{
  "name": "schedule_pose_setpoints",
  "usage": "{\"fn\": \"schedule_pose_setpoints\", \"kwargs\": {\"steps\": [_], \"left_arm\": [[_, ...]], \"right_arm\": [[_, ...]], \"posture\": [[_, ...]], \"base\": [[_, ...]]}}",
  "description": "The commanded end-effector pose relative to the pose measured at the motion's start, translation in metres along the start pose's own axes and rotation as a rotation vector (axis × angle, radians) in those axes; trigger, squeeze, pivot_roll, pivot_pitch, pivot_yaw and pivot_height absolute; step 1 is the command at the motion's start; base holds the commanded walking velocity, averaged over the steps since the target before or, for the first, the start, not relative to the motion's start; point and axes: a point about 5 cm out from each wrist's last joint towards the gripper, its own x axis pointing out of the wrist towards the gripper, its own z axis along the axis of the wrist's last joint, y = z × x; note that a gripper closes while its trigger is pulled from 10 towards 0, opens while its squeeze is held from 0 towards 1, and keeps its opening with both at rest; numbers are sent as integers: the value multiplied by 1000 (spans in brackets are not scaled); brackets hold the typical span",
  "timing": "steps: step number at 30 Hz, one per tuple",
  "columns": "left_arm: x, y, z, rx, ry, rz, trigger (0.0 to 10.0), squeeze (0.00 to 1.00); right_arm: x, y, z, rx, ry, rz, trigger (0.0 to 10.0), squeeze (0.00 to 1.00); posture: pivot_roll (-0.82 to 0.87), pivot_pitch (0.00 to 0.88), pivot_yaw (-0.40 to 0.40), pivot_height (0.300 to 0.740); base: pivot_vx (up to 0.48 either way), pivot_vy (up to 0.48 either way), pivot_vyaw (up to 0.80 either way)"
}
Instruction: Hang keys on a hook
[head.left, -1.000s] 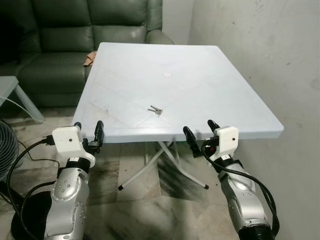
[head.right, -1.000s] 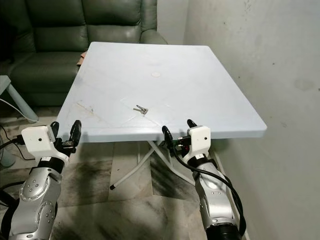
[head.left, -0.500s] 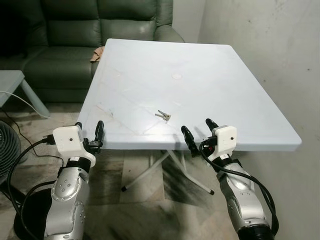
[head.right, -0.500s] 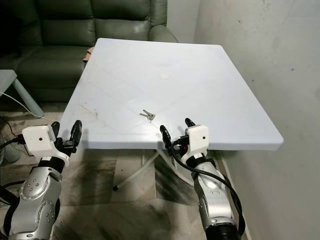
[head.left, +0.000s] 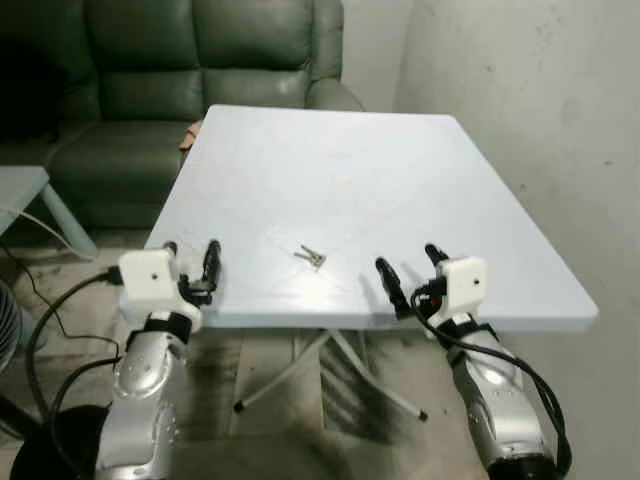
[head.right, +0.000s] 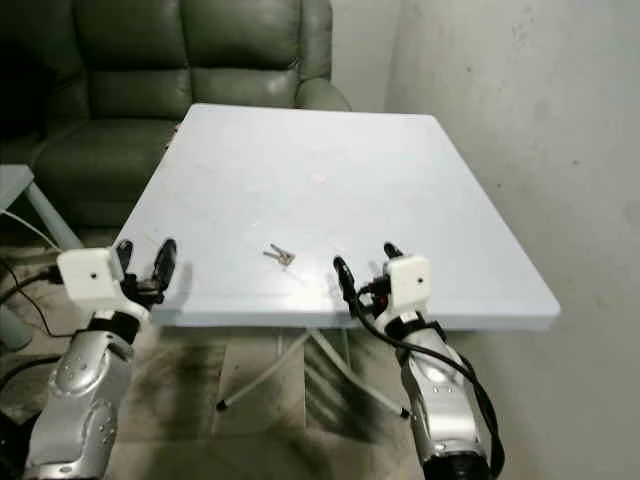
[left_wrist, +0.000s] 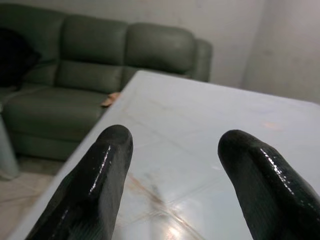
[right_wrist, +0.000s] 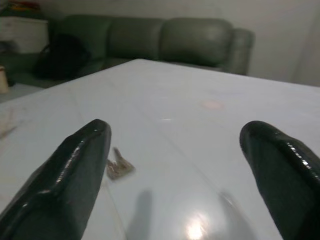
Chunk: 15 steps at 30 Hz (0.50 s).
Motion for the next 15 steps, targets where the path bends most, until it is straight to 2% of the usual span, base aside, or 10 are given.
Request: {"fn": "schedule_pose_setpoints", "kwargs": {"steps": [1,6,15], "left_arm": [[3,-8,3,-7,-8,-31,10000,0],[3,-9,3,-7,-8,-34,10000,0],[2,-11,3,-4,-11,-38,10000,0]], "right_arm": [[-4,-9,2,-17,-4,-25,10000,0],[-3,-7,3,-54,2,5,10000,0],[-3,-4,2,-67,10,21,10000,0]], "posture": [[-87,0,-24,724],[-87,0,-24,724],[-84,0,-25,724]], "base": [[368,0,0],[370,0,101],[359,0,800]]}}
